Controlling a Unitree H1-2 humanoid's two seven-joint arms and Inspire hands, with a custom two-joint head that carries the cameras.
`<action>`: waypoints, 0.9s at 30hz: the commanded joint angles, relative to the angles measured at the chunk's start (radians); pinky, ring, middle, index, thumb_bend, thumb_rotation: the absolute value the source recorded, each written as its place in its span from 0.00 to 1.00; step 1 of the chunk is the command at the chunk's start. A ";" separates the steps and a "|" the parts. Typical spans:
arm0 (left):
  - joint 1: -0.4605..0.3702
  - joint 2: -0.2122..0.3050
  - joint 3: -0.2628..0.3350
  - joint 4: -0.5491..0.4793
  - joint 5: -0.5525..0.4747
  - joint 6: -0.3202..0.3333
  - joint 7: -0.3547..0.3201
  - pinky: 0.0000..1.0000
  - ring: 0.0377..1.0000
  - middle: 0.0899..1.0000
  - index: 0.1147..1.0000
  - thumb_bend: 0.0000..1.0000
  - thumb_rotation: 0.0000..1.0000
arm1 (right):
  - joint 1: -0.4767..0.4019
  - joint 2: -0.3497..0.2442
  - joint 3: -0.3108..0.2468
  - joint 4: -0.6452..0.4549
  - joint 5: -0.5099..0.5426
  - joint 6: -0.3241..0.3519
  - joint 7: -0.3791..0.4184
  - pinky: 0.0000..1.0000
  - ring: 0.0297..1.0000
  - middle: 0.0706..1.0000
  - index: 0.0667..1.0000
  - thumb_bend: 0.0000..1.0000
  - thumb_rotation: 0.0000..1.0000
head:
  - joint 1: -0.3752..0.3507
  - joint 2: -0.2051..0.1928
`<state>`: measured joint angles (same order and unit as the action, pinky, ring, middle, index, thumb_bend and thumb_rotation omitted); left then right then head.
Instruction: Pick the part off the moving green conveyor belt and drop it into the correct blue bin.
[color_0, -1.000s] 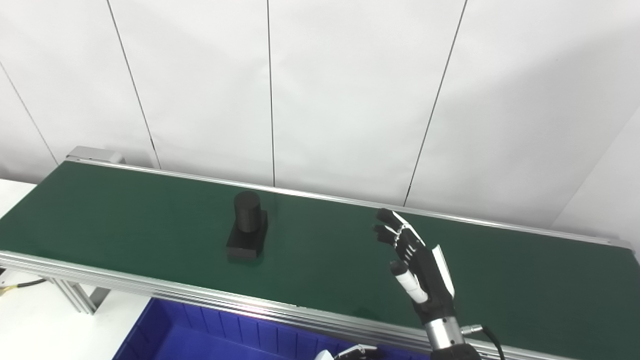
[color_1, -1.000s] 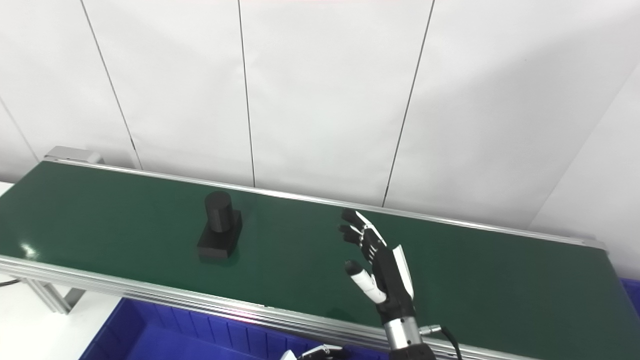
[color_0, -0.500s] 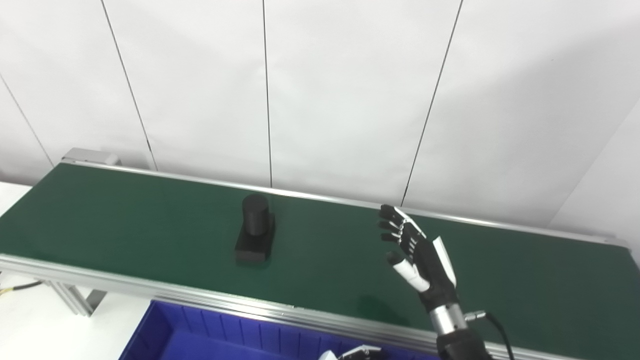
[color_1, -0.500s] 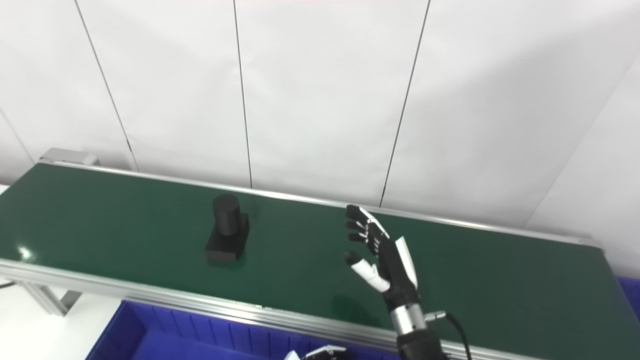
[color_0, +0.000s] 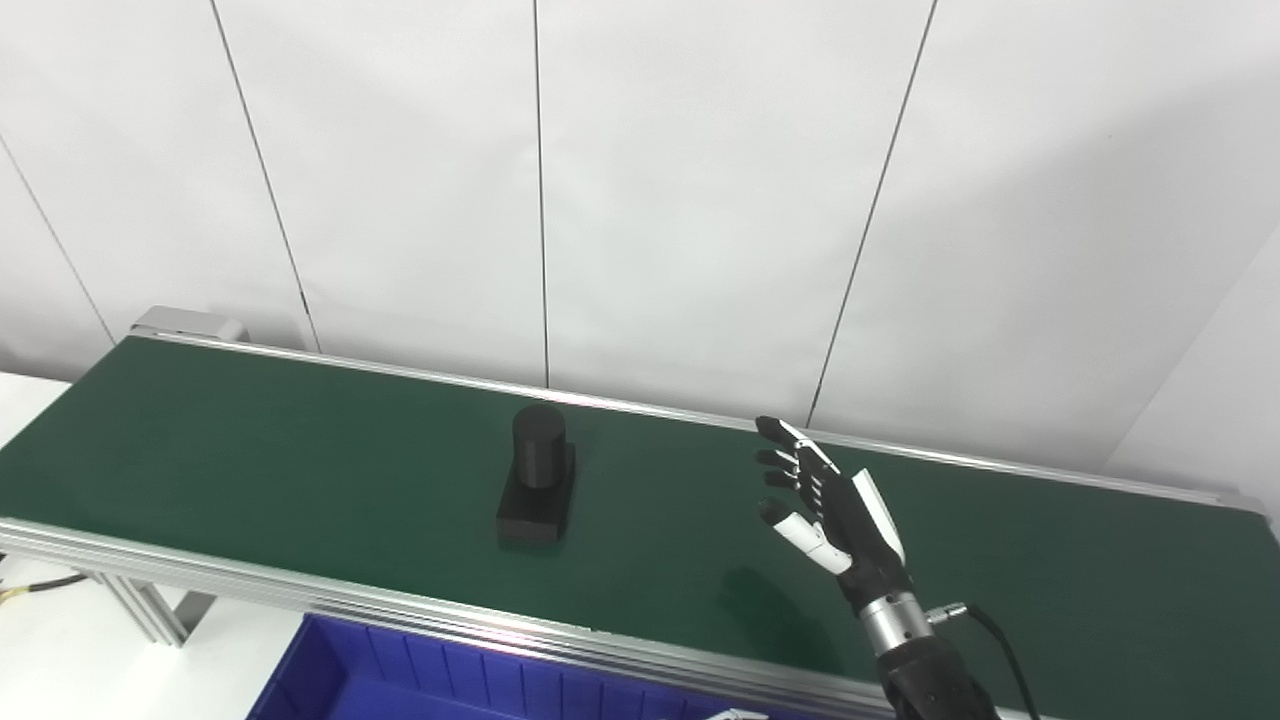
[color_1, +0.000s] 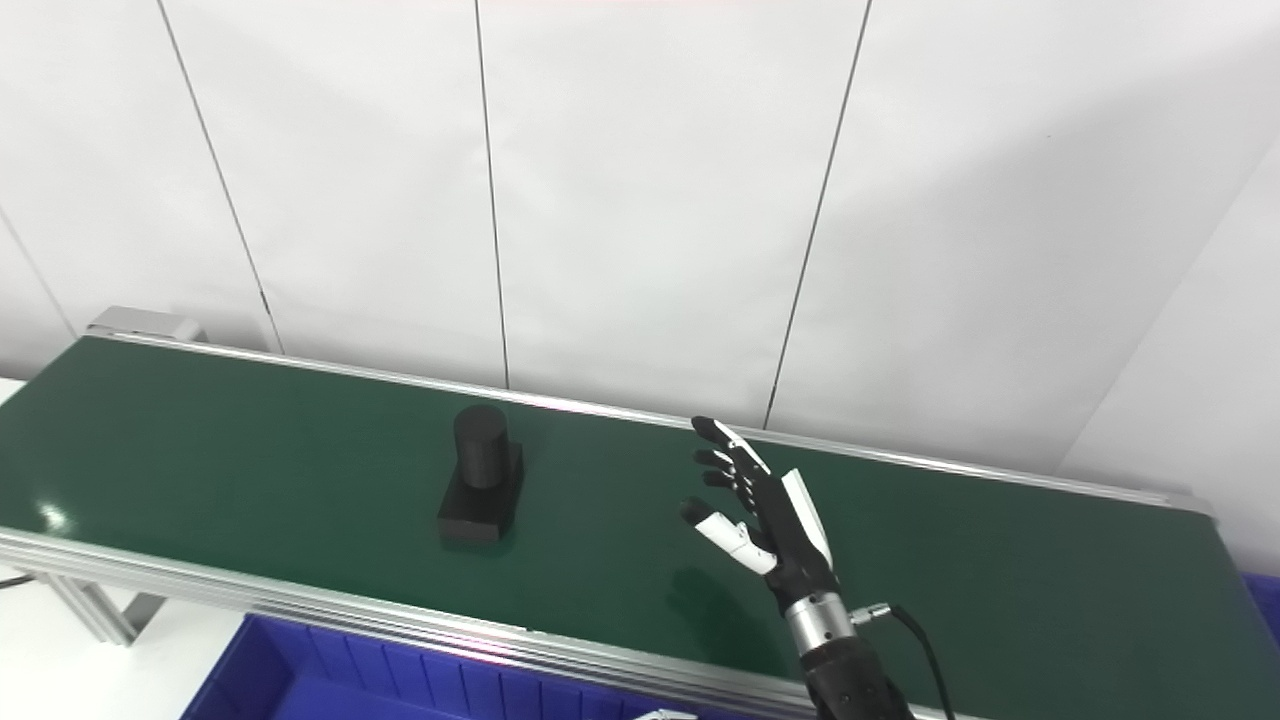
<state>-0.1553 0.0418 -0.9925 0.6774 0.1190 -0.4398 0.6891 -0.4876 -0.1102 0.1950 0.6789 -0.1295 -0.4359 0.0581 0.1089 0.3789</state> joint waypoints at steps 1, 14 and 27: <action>-0.035 -0.023 -0.008 -0.030 0.020 -0.030 0.014 0.60 0.69 0.72 0.68 1.00 0.86 | -0.068 -0.008 0.006 -0.004 -0.011 -0.034 -0.019 0.80 0.86 0.91 0.89 0.80 0.77 | 0.003 0.001; -0.015 -0.002 0.020 -0.035 0.008 -0.030 -0.013 0.59 0.69 0.73 0.69 1.00 0.87 | -0.146 -0.016 0.041 0.102 -0.021 -0.034 -0.061 0.78 0.84 0.89 0.87 0.81 0.71 | 0.026 -0.002; 0.026 0.023 0.041 -0.125 0.018 -0.030 -0.024 0.58 0.70 0.73 0.68 1.00 0.85 | -0.168 0.006 0.047 0.145 -0.033 -0.034 -0.109 0.74 0.83 0.88 0.87 0.80 0.67 | 0.015 -0.002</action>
<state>-0.1186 0.0643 -0.9562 0.5915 0.1188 -0.4404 0.6517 -0.6032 -0.1088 0.2409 0.8384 -0.1570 -0.4359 -0.0286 0.1227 0.3758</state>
